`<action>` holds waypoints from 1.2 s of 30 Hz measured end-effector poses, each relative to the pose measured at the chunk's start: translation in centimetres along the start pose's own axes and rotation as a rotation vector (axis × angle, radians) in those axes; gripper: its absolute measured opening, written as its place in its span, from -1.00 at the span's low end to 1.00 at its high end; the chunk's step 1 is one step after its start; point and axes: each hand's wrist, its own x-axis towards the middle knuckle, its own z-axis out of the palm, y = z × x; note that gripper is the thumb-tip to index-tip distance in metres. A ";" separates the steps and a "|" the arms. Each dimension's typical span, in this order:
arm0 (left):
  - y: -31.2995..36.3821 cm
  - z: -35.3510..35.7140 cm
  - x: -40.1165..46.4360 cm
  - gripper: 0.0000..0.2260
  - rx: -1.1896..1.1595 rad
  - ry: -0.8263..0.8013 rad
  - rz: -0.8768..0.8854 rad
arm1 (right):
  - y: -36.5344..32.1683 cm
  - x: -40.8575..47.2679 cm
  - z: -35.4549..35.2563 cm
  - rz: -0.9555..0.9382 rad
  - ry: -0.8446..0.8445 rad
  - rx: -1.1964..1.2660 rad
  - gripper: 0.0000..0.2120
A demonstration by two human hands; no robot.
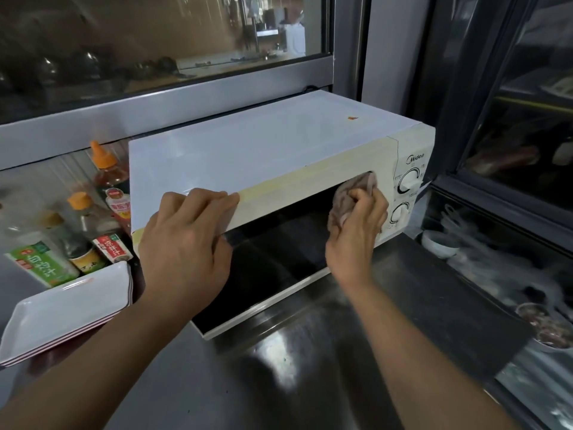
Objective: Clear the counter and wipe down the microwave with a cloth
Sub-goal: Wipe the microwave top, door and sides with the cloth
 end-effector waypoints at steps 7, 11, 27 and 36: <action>0.2 0.2 -0.1 -0.57 0.019 0.032 0.001 | -2.8 -9.7 3.9 -0.205 -0.062 0.031 -0.80; 0.1 0.5 -0.1 -0.57 0.028 0.043 0.007 | 0.3 -6.4 3.0 -0.129 -0.111 -0.023 -0.69; -0.2 0.9 -0.1 -0.58 0.027 0.061 0.004 | 1.4 -6.5 3.6 0.004 -0.089 -0.104 -0.66; -0.2 1.0 -0.2 -0.60 0.040 0.071 0.011 | 0.0 -6.0 3.4 0.095 -0.071 -0.193 -0.54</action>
